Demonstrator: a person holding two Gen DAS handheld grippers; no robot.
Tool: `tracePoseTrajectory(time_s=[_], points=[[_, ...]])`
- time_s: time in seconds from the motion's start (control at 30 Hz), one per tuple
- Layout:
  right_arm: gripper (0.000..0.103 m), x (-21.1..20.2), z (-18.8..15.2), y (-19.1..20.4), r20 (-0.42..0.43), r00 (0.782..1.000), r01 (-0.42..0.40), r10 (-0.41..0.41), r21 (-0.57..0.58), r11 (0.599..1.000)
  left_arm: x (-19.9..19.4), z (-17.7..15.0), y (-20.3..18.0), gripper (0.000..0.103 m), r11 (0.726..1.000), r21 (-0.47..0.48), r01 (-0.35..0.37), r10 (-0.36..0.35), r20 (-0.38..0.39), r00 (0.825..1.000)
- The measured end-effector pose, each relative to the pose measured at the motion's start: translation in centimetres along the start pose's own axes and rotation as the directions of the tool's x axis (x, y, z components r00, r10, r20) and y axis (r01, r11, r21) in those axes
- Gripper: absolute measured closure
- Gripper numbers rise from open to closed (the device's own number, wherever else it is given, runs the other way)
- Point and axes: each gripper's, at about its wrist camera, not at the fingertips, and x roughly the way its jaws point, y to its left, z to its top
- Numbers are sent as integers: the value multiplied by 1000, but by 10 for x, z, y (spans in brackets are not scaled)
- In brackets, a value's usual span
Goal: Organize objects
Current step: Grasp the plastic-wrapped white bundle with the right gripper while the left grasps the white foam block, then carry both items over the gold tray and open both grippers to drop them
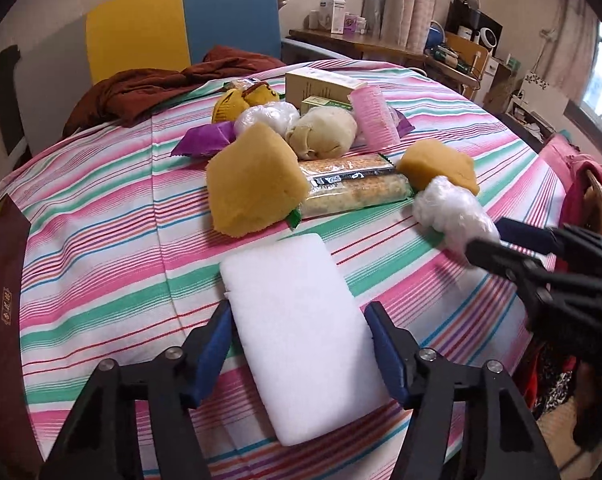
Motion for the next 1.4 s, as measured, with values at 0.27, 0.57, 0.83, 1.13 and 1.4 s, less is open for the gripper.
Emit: tracePoseTrajectory(time_s=[0.27,0.57,0.83,1.13,1.4], points=[[78,4,1,10,6,999,-44,44,0,999,-11,-10,12,42,1000,-20,16,-15,25,1000],[78,-13,2,27,-1,994,-113,113,-1,994,-35,-19,28,42,999,-18,26,-25,58,998],[78,-31,18,68,28,985,-168,170,-57,984,-73,-26,56,43,997,-63,36,-29,118,993],[78,-43,39,144,55,956,-277,288,-150,949,-123,-36,117,43,983,-186,-6,41,185,982],[78,-48,48,221,20,907,-407,421,-218,887,-168,-66,190,42,947,-304,-103,172,207,963]])
